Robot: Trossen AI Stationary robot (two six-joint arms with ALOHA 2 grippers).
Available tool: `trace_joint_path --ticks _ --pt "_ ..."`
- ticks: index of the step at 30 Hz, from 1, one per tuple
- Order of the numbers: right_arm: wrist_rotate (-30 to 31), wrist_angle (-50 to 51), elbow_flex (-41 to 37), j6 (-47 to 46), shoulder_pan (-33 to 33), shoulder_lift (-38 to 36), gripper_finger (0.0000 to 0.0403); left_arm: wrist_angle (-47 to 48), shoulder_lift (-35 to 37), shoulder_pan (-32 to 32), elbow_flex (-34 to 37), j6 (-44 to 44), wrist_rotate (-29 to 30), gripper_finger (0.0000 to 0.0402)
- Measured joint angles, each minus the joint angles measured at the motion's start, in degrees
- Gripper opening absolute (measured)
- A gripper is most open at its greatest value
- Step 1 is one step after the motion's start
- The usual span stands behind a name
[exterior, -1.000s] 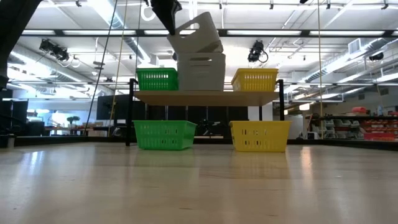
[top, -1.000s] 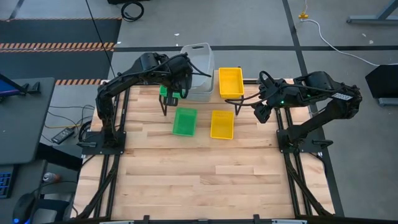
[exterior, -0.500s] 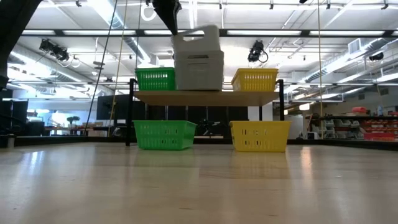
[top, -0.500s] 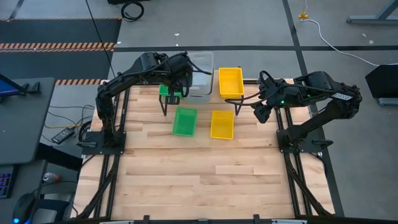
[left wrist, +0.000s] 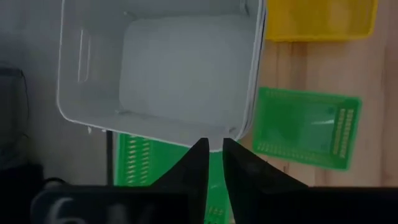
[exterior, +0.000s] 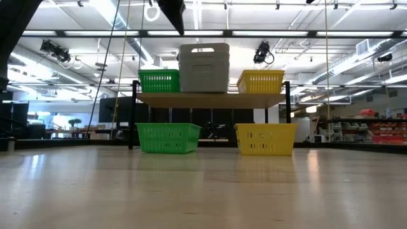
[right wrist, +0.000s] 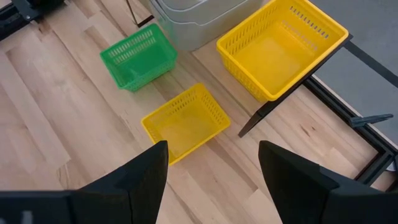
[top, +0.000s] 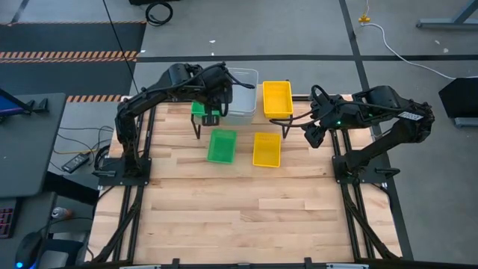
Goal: Stack baskets on shelf by color
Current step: Stack the gray bin on top of the gray bins on the shelf
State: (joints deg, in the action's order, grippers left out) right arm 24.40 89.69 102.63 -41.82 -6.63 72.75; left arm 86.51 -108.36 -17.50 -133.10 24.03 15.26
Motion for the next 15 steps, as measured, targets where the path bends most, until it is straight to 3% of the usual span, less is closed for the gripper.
trace_joint_path --ticks 5,15 --pt "0.0 0.0 0.0 -0.03 0.0 0.0 0.0256 0.03 0.0 2.49 0.0 -1.98 -5.1 0.0056" --pt "0.0 0.0 0.0 -0.22 0.01 0.0 0.0256 -0.27 -1.95 2.42 0.02 0.77 -5.41 0.0065"
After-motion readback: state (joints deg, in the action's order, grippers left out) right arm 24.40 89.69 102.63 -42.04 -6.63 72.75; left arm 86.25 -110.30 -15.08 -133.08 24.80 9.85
